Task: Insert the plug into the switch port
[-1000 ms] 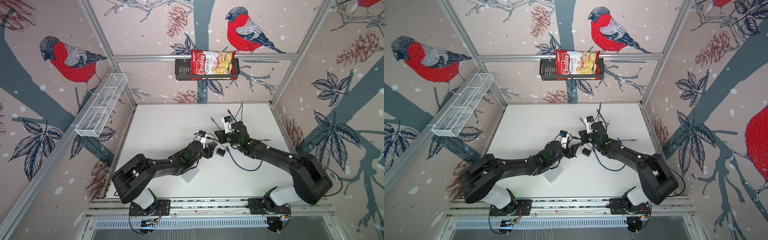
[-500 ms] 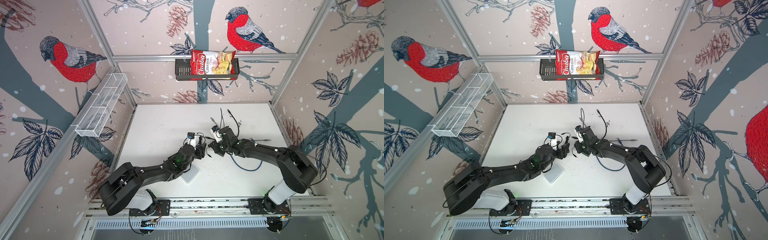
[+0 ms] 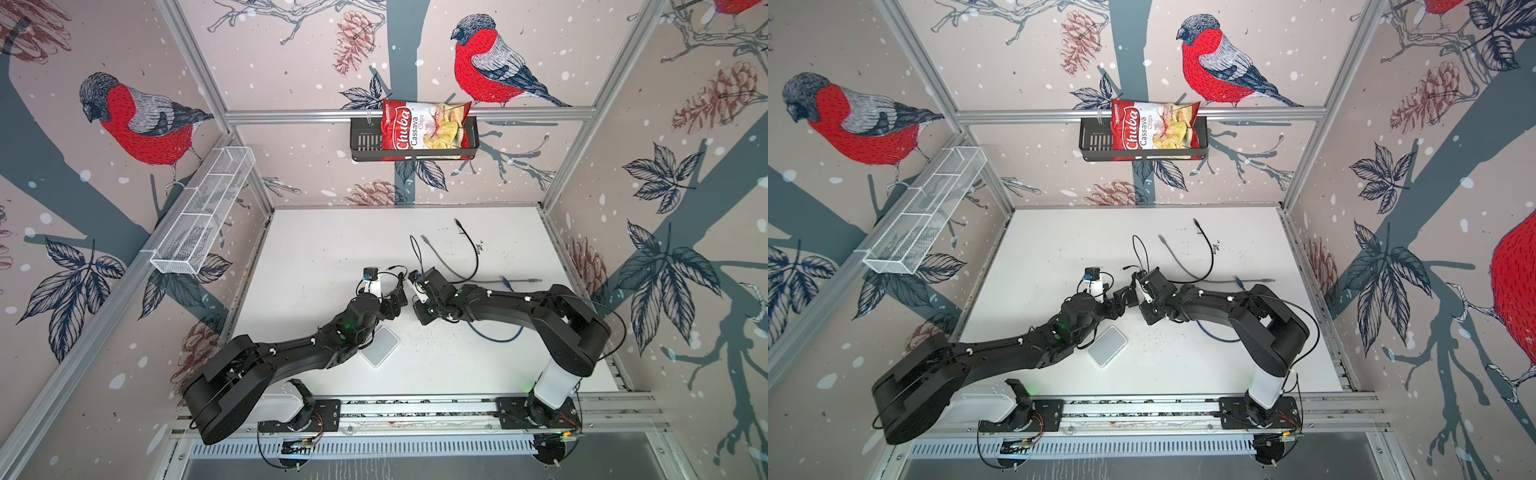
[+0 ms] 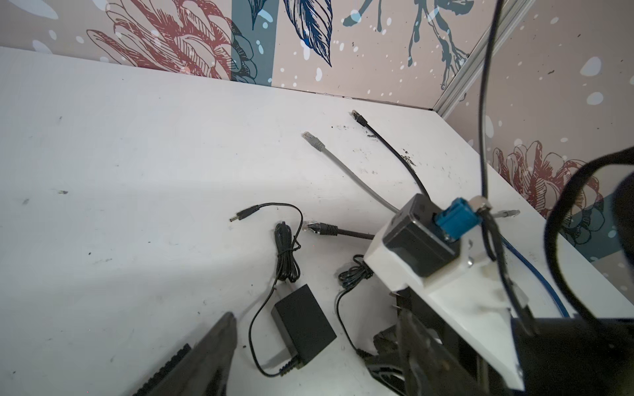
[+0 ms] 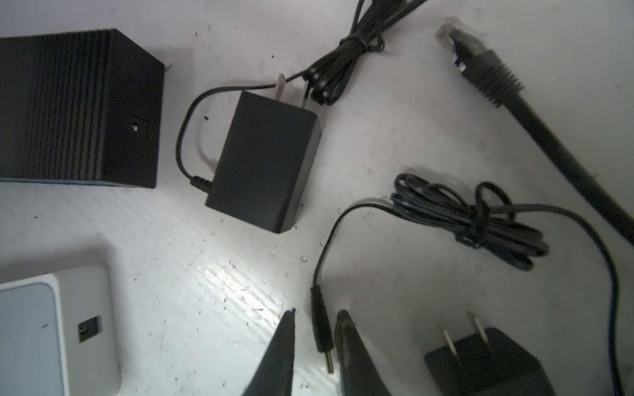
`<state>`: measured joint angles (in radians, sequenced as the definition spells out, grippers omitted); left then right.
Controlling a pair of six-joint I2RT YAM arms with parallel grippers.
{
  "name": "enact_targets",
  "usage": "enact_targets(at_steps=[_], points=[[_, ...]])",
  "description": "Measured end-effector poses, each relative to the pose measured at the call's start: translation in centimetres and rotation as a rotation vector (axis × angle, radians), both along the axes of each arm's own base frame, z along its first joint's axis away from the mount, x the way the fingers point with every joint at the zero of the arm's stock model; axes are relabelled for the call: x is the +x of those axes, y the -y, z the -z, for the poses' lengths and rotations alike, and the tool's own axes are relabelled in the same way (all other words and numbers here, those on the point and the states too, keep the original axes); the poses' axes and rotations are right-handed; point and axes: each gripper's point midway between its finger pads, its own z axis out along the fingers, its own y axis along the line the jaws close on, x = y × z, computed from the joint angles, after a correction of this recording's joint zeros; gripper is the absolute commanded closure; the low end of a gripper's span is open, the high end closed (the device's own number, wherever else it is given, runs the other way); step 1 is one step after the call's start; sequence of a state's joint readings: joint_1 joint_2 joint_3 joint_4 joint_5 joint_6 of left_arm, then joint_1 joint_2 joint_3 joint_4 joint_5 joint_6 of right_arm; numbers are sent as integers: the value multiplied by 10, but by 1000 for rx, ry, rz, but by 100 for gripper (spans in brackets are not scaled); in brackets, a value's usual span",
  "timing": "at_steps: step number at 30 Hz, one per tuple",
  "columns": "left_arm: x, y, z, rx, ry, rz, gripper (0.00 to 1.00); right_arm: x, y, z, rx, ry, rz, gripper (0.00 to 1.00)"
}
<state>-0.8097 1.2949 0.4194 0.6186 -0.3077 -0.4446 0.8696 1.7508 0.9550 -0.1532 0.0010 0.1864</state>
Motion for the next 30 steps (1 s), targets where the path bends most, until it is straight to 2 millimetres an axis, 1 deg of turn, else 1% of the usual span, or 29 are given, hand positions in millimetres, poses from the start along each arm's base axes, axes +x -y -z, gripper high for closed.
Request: enact_targets(at_steps=[4, 8, 12, 15, 19, 23, 27, 30], points=[[-1, -3, 2, 4, -1, -7, 27, 7, -2, 2, -37, 21, 14, 78], [-2, -5, 4, 6, -3, -8, 27, 5, -4, 10, -85, 19, 2, 79], [-3, -6, 5, 7, -4, -9, 27, 3, -7, 11, -114, 39, -4, 80], [-3, -6, 5, 6, -3, -10, 27, 3, -8, 11, -127, 47, -4, 84], [-1, -6, 2, -6, 8, -12, 27, 5, -10, 12, -138, 46, -1, 92], [-2, -6, 4, -4, 5, -9, 27, 6, -10, 12, -140, 45, 2, 98], [-3, -7, 5, -3, 2, -6, 25, 8, -8, 10, -105, 21, 14, 99], [-4, -5, 6, -7, -1, 9, 25, 12, 0, 8, -37, -23, 58, 99]])
